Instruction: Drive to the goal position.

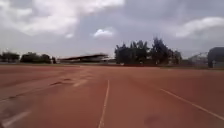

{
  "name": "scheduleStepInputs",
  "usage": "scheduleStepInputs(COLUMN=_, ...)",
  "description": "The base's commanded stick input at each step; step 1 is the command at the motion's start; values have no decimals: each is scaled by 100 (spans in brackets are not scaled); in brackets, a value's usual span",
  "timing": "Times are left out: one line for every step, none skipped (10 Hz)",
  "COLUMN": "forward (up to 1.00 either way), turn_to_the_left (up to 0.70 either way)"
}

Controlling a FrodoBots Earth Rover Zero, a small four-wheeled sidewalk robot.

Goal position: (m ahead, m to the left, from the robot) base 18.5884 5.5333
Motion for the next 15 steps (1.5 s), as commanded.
scheduleStepInputs(forward=45, turn_to_the_left=0)
scheduleStepInputs(forward=45, turn_to_the_left=0)
scheduleStepInputs(forward=45, turn_to_the_left=0)
scheduleStepInputs(forward=45, turn_to_the_left=0)
scheduleStepInputs(forward=45, turn_to_the_left=0)
scheduleStepInputs(forward=45, turn_to_the_left=0)
scheduleStepInputs(forward=45, turn_to_the_left=0)
scheduleStepInputs(forward=45, turn_to_the_left=0)
scheduleStepInputs(forward=45, turn_to_the_left=0)
scheduleStepInputs(forward=45, turn_to_the_left=0)
scheduleStepInputs(forward=45, turn_to_the_left=0)
scheduleStepInputs(forward=45, turn_to_the_left=0)
scheduleStepInputs(forward=45, turn_to_the_left=0)
scheduleStepInputs(forward=45, turn_to_the_left=0)
scheduleStepInputs(forward=45, turn_to_the_left=0)
